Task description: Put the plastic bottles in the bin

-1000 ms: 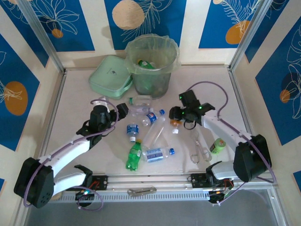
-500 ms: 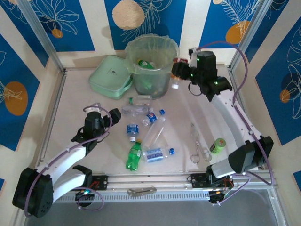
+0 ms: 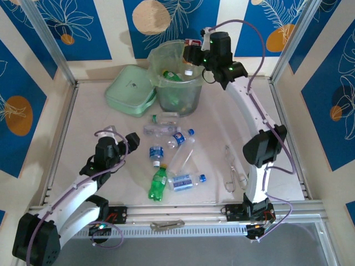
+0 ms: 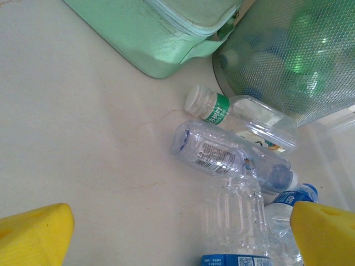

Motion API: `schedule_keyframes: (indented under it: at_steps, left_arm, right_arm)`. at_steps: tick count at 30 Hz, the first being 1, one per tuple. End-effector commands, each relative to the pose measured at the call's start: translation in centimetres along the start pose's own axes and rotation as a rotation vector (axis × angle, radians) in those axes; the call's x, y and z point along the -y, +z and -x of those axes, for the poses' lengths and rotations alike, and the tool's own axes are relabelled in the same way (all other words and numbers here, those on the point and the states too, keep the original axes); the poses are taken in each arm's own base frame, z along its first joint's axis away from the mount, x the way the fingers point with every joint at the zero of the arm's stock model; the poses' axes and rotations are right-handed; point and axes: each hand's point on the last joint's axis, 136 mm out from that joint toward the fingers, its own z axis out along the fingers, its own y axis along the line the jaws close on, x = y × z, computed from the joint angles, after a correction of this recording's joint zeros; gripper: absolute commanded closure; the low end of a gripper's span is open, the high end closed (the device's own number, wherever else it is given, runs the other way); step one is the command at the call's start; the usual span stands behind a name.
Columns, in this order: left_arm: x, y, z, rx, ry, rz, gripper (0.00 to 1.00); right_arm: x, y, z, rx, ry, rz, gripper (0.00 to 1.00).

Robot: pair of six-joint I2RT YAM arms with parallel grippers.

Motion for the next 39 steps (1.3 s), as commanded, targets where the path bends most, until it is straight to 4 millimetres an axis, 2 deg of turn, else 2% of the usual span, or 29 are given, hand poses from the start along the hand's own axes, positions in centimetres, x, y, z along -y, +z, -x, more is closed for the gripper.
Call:
schedule_keyframes:
  at_steps: [1, 7, 14, 18, 21, 26, 33, 39]
  left_arm:
    - [-1.3, -0.1, -0.9, -0.023, 0.026, 0.034, 0.01]
    - [-1.4, 0.0, -1.1, -0.023, 0.015, 0.028, 0.01]
    - [-1.2, 0.0, -1.0, -0.025, 0.017, 0.021, 0.01]
    - [-1.1, 0.1, -0.9, -0.025, 0.015, 0.018, 0.01]
    - [-1.0, 0.1, -0.9, -0.025, 0.012, 0.017, 0.01]
    - [-1.0, 0.3, -0.9, -0.028, 0.009, 0.015, 0.01]
    - [-0.7, 0.6, -0.9, -0.032, 0.001, 0.006, 0.01]
    - [-0.7, 0.6, -0.6, -0.033, -0.001, 0.019, 0.01]
  right_arm:
    - [0.2, 0.9, 1.1, 0.009, -0.061, -0.042, 0.47]
    - [1.2, 3.9, -0.8, -0.055, -0.108, -0.089, 0.47]
    - [2.5, 5.6, -3.0, -0.106, -0.095, -0.105, 0.44]
    - [2.7, 6.1, -3.7, -0.121, -0.085, -0.096, 0.39]
    - [2.5, 6.1, -3.5, -0.116, -0.082, -0.087, 0.30]
    - [1.9, 5.5, -2.3, -0.089, -0.084, -0.070, 0.20]
    - [0.1, 3.1, -0.5, -0.071, -0.088, -0.034, 0.16]
    - [-2.4, -0.1, -1.5, -0.126, -0.126, 0.010, 0.14]
